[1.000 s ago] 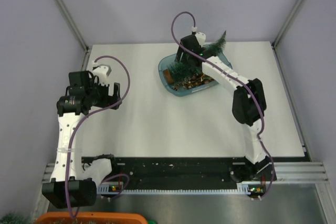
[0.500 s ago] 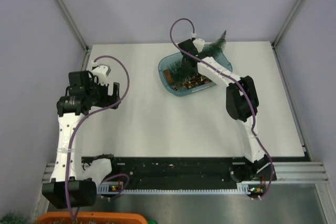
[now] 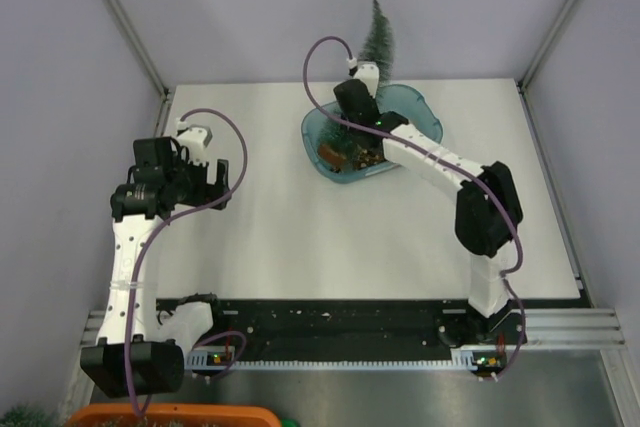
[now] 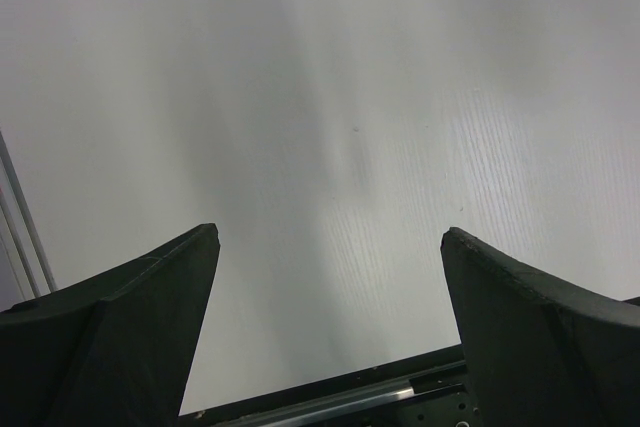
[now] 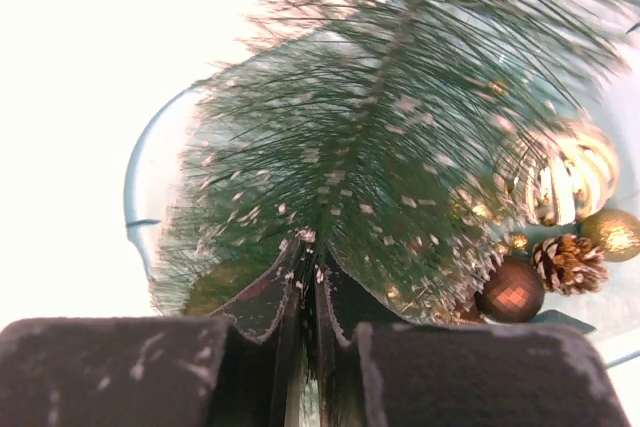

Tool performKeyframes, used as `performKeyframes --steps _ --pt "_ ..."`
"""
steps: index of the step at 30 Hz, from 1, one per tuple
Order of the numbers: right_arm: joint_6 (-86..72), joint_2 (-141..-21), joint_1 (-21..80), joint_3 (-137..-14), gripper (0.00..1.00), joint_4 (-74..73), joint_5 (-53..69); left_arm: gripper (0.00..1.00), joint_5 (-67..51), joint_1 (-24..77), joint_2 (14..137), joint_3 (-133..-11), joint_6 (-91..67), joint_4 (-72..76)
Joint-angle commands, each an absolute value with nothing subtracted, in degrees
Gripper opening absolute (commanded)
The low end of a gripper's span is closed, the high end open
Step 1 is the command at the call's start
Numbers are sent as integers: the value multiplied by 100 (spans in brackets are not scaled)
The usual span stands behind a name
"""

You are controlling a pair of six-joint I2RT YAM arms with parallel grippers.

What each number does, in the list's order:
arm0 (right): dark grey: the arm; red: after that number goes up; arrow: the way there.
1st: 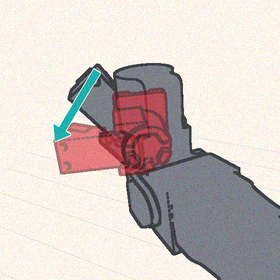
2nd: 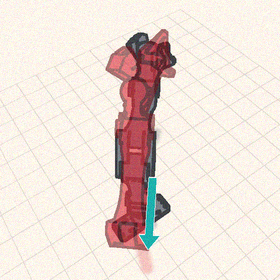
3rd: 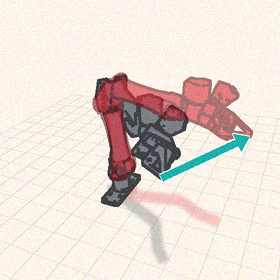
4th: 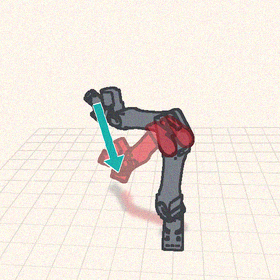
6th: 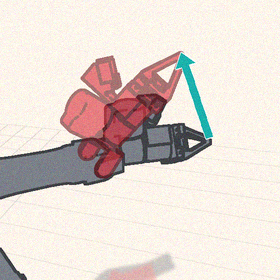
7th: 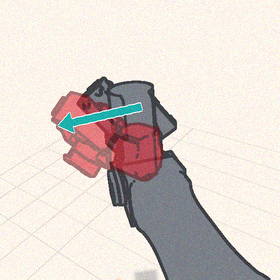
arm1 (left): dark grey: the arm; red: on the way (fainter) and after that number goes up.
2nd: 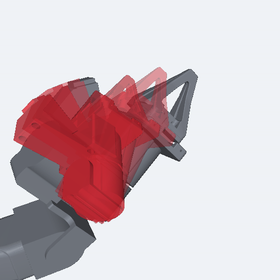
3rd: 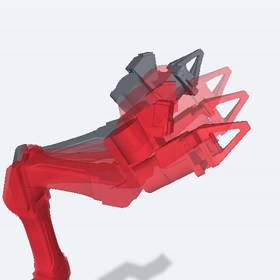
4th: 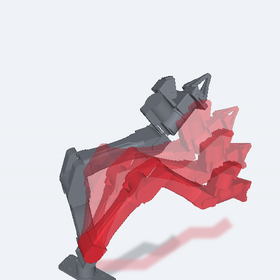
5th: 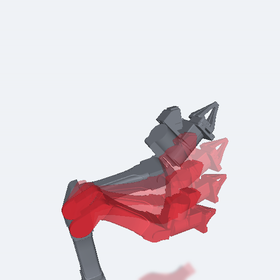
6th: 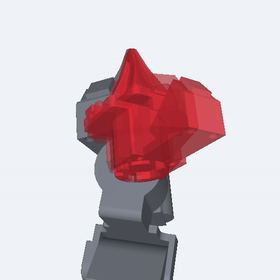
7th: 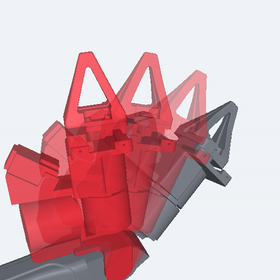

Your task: Decorate the small christmas tree

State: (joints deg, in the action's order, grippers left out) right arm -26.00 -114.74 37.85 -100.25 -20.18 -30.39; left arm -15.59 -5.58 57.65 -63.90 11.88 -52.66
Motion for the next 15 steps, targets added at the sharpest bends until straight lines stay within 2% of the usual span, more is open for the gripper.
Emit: performKeyframes --steps 1,10,15 --pt "-1908 -10206 3981 -9380 4 -679 -3200 99 -1617 -580 5660 -6337 1134 -5089" --pt "-1758 -8913 4052 -7956 2 464 -2330 99 -1670 -589 5528 -6381 1107 -5194" --pt "-2082 -8263 4043 -7357 2 1133 -1224 99 -1740 -580 5476 -6398 1081 -5212"
